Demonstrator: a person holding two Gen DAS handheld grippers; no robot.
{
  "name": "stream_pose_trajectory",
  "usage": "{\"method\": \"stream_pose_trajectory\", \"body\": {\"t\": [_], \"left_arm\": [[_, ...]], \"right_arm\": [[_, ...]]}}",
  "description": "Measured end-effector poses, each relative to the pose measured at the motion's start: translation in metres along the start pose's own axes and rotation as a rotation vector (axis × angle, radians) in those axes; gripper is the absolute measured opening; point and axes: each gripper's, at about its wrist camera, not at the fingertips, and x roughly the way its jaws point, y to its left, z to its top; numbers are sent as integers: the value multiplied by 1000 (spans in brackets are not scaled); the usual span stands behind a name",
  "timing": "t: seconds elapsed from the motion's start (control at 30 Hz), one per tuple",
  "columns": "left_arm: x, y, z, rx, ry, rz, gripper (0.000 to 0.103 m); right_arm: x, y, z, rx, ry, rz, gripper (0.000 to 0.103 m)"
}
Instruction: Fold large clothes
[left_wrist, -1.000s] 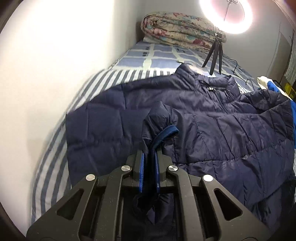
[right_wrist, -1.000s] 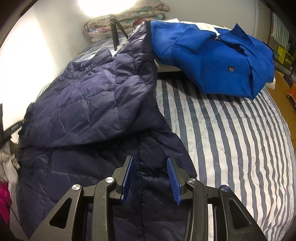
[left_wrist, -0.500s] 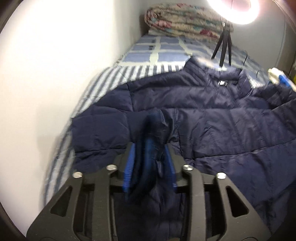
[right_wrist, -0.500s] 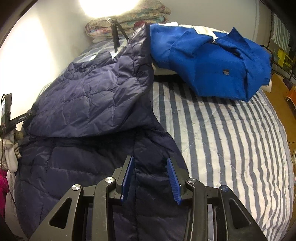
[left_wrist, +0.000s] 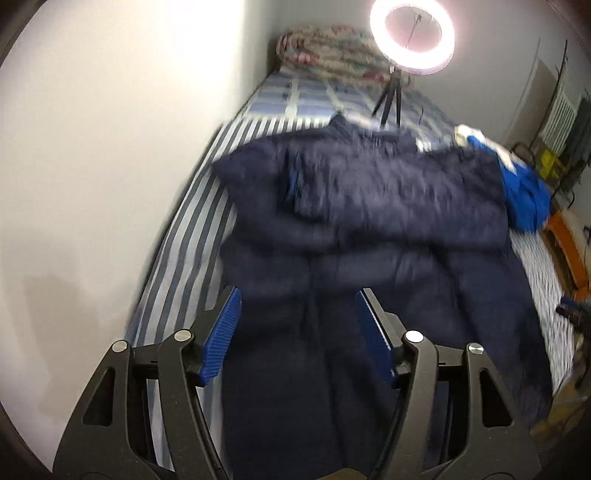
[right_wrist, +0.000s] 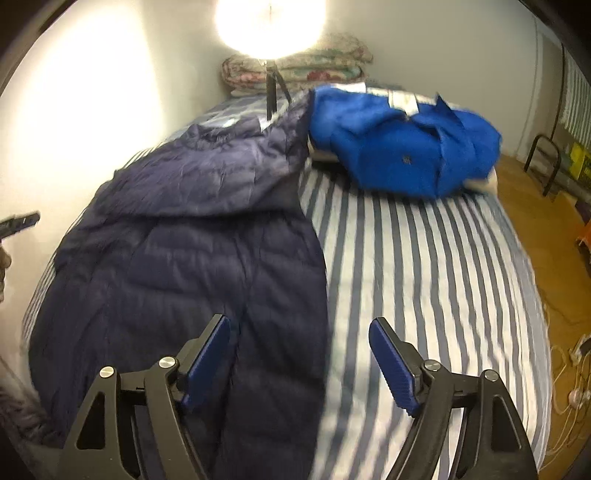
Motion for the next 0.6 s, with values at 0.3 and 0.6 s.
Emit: {"method": "stream_pose_trajectory", "body": {"t": [0.3, 0.6], "left_arm": [[-2, 56, -112, -181, 202, -7, 67], [16, 78, -155, -295, 308, -121, 67]], "right_arm": [[-8, -22, -64, 102, 137, 172, 80], [1, -33, -99, 211, 239, 275, 74]]}}
